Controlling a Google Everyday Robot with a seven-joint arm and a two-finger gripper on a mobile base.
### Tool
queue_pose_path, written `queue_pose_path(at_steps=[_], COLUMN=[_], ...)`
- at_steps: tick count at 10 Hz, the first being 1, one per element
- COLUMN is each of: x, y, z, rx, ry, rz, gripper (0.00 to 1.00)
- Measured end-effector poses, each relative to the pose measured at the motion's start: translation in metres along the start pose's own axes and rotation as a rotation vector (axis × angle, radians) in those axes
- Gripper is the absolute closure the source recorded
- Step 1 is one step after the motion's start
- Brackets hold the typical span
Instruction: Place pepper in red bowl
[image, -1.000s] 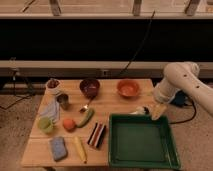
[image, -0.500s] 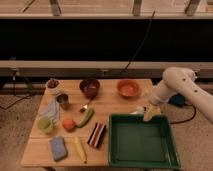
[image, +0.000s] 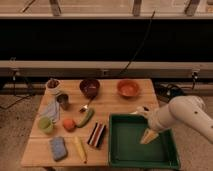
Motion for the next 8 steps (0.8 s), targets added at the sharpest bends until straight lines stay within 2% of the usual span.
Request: queue_pose_path(at_steps=[2, 3, 8], x=[-0.032, -0.045, -0.046], y=[0.026, 0.029, 0.029], z=[0.015, 0.020, 0.020], rx=[0.005, 0.004, 0.005], ry=[-0.067, -0.088, -0.090], rz=[-0.003, -0.006, -0.004], gripper=[0.20, 0.20, 0.20])
